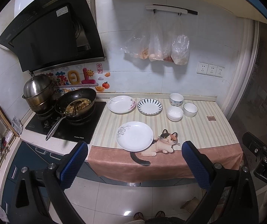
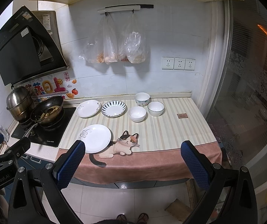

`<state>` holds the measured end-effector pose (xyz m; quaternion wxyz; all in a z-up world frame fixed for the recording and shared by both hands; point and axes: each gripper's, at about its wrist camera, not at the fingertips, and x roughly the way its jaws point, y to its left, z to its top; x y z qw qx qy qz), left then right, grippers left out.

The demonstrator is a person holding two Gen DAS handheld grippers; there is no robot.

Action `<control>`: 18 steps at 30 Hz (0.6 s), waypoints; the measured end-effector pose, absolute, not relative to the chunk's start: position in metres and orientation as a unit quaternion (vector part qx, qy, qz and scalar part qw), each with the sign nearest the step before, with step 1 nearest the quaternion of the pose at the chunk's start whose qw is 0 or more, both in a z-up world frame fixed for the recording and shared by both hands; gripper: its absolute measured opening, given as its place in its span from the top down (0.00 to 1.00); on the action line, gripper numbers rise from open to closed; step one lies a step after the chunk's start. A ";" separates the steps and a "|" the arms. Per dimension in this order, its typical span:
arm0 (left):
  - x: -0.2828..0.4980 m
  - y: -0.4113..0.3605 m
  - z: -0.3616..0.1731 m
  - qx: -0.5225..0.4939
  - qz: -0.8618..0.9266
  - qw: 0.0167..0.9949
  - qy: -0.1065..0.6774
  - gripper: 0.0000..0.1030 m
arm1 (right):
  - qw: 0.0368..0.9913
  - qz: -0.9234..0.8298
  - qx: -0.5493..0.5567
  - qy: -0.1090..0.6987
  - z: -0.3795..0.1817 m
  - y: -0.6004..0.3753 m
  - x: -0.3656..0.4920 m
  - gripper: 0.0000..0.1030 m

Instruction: Organize plates and bowls

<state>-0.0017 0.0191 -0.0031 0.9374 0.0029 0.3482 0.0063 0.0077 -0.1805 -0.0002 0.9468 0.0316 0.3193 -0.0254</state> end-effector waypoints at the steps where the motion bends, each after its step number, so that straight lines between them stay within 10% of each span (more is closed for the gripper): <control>1: -0.002 0.020 -0.002 0.002 0.006 0.938 0.347 0.00 | 0.947 -0.025 0.032 0.319 0.000 -0.181 0.007 0.00; 18: 0.110 0.070 -0.081 0.007 0.066 0.922 0.382 0.00 | 0.909 0.043 0.121 0.396 -0.081 -0.176 0.106 0.00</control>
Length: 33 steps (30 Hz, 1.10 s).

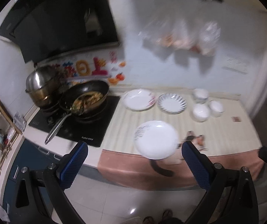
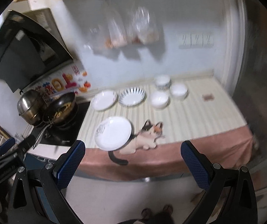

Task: Organize plates and bowls
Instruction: 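Grasp the rim of the grey-flower white plate with both grippers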

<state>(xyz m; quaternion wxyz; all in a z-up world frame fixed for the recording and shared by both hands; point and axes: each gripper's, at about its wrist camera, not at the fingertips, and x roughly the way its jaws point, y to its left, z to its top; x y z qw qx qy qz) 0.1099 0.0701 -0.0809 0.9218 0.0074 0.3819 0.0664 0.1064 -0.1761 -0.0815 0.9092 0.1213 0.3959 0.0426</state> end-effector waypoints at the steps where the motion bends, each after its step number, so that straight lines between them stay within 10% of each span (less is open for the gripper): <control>1: 0.127 0.076 -0.095 0.003 0.074 0.915 0.396 0.00 | 0.904 0.042 0.121 0.408 -0.094 -0.176 0.121 0.00; 11: 0.279 0.113 -0.238 -0.006 0.081 0.848 0.524 0.01 | 0.845 0.084 0.116 0.516 -0.256 -0.158 0.302 0.01; 15: 0.329 0.129 -0.300 -0.067 0.061 0.809 0.580 0.16 | 0.816 0.118 0.106 0.556 -0.319 -0.142 0.375 0.05; 20: 0.367 0.139 -0.358 -0.103 0.050 0.767 0.631 0.24 | 0.776 0.159 0.103 0.602 -0.384 -0.120 0.445 0.33; 26: 0.381 0.136 -0.394 -0.122 0.013 0.736 0.665 0.63 | 0.738 0.185 0.102 0.641 -0.431 -0.095 0.482 0.59; 29: 0.378 0.128 -0.392 -0.099 0.014 0.741 0.664 0.63 | 0.725 0.192 0.094 0.654 -0.440 -0.080 0.484 0.81; 33: 0.373 0.124 -0.384 -0.104 0.018 0.738 0.666 0.63 | 0.729 0.190 0.075 0.654 -0.439 -0.067 0.481 0.81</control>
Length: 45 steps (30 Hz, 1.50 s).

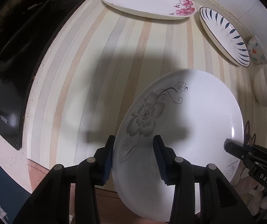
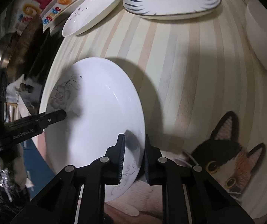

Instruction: Organize plates and bowls

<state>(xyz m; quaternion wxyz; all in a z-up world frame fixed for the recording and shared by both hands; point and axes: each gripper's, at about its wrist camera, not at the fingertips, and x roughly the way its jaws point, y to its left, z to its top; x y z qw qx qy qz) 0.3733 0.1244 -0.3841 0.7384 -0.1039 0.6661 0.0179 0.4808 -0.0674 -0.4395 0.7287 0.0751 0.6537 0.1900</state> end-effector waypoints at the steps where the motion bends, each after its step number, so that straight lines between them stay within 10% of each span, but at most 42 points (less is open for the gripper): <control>1: 0.372 0.121 -0.380 -0.103 0.018 0.739 0.665 0.63 | 0.726 0.190 0.081 0.656 -0.439 -0.068 0.480 0.81; 45: 0.409 -0.075 -0.371 -0.001 -0.100 0.738 0.667 0.63 | 0.746 0.052 0.187 0.637 -0.424 -0.281 0.420 0.80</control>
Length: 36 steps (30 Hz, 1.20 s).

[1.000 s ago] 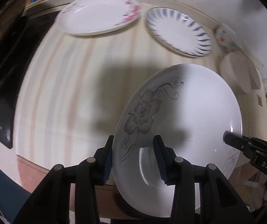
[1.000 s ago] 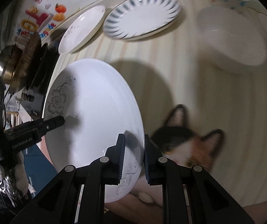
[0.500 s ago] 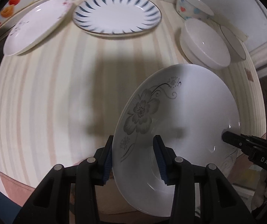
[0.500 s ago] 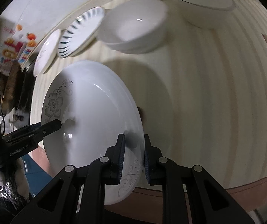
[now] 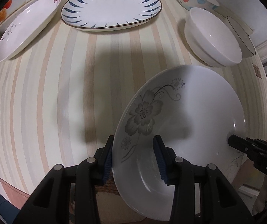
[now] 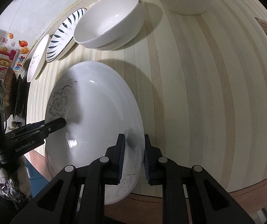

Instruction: Organize plates and bowls

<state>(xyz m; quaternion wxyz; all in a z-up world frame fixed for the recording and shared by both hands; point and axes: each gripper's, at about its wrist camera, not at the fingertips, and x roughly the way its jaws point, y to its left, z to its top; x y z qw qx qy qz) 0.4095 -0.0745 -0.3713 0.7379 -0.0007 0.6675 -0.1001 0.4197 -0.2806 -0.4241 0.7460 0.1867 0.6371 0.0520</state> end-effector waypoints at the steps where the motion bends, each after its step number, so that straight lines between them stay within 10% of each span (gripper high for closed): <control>1: 0.411 -0.073 -0.371 -0.001 -0.100 0.738 0.668 0.63 | 0.746 0.052 0.185 0.638 -0.424 -0.281 0.421 0.80; 19: 0.411 -0.020 -0.301 0.020 -0.110 0.790 0.602 0.62 | 0.755 -0.012 0.191 0.628 -0.378 -0.271 0.415 0.79; 23: 0.441 0.053 -0.274 -0.016 -0.053 0.818 0.573 0.57 | 0.793 0.020 0.172 0.585 -0.317 -0.230 0.430 0.51; 36: 0.549 0.189 -0.335 -0.121 0.071 0.791 0.595 0.57 | 0.809 0.187 0.049 0.554 -0.350 0.028 0.719 0.49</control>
